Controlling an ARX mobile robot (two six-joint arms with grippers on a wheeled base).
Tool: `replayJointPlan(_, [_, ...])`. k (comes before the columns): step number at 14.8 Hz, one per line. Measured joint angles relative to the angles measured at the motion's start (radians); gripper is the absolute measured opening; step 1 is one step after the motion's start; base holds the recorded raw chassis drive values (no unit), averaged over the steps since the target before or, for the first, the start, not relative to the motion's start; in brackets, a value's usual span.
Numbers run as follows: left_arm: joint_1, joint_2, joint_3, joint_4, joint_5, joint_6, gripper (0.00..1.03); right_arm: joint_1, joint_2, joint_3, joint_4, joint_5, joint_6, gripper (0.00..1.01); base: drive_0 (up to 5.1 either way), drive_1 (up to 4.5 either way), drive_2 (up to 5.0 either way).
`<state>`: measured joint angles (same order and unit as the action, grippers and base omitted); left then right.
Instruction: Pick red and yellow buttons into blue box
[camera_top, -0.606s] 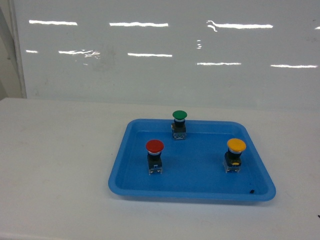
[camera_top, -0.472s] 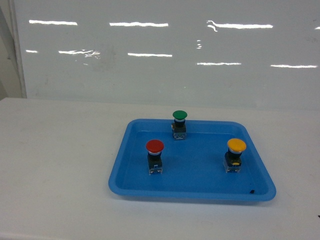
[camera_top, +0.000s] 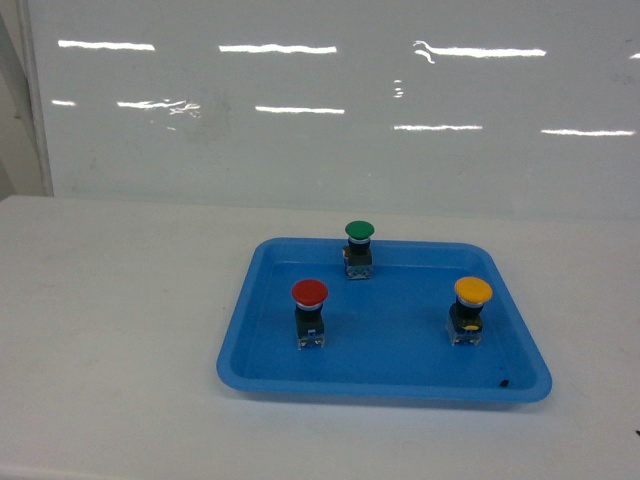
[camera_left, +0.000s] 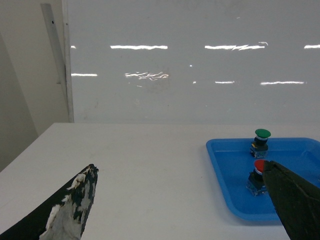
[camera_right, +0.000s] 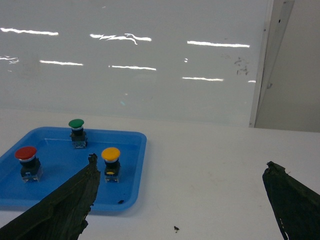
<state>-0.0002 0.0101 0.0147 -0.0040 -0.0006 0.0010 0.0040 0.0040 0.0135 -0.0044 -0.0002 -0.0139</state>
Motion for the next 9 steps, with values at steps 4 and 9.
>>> replayJointPlan(4, [0.000,0.000,0.000,0.000,0.000,0.000,0.98,0.000,0.000,0.000,0.000,0.000,0.000,0.98,0.0,0.00,0.0])
replayJointPlan(9, [0.000,0.000,0.000,0.000,0.000,0.000,0.98,0.000,0.000,0.000,0.000,0.000,0.000,0.98,0.0,0.00,0.0])
